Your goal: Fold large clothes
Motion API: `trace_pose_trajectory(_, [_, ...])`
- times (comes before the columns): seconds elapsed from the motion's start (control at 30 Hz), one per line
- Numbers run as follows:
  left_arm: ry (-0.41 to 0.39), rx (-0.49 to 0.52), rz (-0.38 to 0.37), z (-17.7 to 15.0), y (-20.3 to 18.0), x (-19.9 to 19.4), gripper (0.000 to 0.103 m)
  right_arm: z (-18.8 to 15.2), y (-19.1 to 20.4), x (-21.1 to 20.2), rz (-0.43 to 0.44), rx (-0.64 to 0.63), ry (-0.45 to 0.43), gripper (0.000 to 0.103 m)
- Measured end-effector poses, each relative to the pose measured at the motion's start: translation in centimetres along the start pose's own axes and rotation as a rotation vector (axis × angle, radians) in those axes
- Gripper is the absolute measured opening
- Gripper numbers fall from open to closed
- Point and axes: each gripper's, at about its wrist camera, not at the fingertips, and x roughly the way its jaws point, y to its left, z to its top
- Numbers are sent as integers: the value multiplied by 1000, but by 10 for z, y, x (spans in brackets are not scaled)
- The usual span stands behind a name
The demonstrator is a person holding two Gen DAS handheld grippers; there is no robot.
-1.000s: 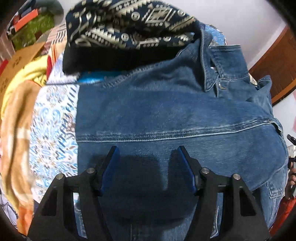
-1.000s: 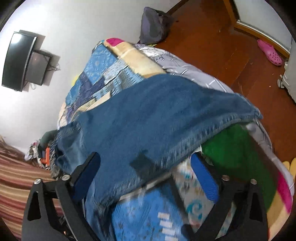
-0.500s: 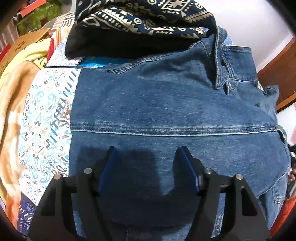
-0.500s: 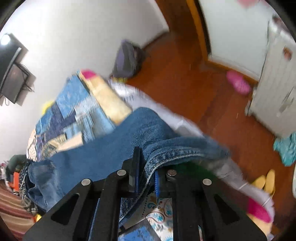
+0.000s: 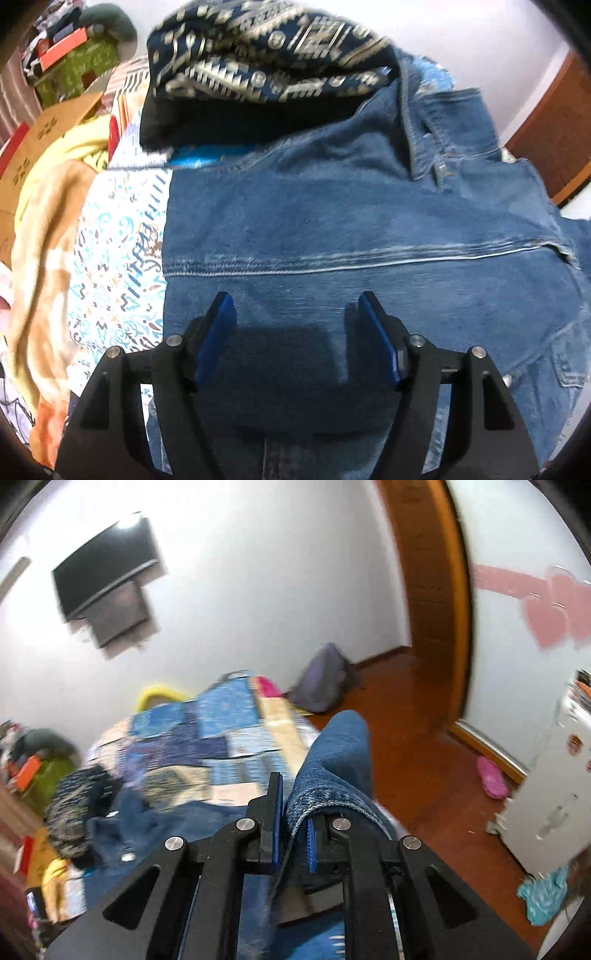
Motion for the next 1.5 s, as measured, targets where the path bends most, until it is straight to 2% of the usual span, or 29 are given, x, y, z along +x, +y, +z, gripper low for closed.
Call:
trace_pose_trajectory(0.23, [-147,58,-18,4,-11,-60,69,-19,72,-5,200,-142,74,9])
trace_pose_trajectory(0.37, [-193,72,-45,5,-24,-84,69,-50,115,6,281,-266,152,9])
trace_pose_trajectory(0.43, [-203,80,-61,3,-25,-89,69,-73,138,17,320,-339,221,9])
trace_pose_trajectory(0.5, [-206,89,-75,1,-29,-90,69,-92,150,27,331,-378,271,9])
trace_pose_trajectory(0.63, [-207,119,-93,-8,-41,-96,69,-129,157,53,332,-407,431,11])
trace_pose_trajectory(0.83, [-211,151,-95,-13,-52,-100,69,-137,150,48,332,-431,521,17])
trace_pose_trajectory(0.93, [-221,157,-91,-14,-56,-102,69,-135,145,35,360,-408,526,27])
trace_pose_trajectory(1.0, [-228,162,-98,-14,-58,-104,69,-129,138,23,372,-396,502,41])
trace_pose_trajectory(1.03, [-231,164,-101,-14,-60,-104,69,-127,134,17,369,-386,483,43])
trace_pose_trajectory(1.13, [-240,172,-100,-13,-65,-106,69,-113,117,6,351,-334,424,45])
trace_pose_trajectory(1.27, [-247,184,-98,-12,-70,-106,69,-92,82,8,328,-165,399,45])
trace_pose_trajectory(1.37, [-244,180,-107,-11,-71,-105,69,-82,60,17,307,-52,406,45])
trace_pose_trajectory(1.5, [-236,178,-115,-11,-73,-102,69,-87,34,42,275,93,465,45])
